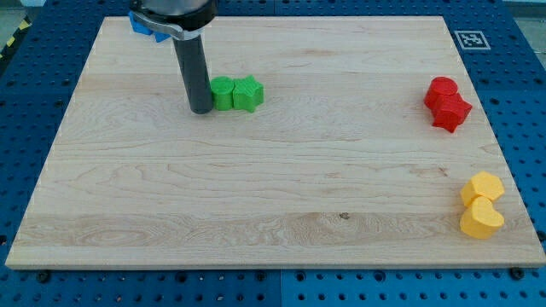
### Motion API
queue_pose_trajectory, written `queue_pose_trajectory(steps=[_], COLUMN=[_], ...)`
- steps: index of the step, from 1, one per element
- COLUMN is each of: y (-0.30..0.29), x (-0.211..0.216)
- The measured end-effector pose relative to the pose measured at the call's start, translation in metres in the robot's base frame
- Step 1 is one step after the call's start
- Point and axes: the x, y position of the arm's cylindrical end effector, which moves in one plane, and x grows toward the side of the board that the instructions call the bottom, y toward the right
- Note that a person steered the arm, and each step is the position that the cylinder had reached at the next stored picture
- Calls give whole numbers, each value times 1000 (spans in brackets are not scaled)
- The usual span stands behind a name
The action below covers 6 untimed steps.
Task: Slide the arm to the center left side of the board
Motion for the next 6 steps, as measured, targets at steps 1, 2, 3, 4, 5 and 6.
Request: queue_pose_trajectory(steps=[1, 2, 3, 4, 5, 6], y=[-3, -12, -12, -12, -6, -44], x=[2, 25, 42, 42, 47, 56])
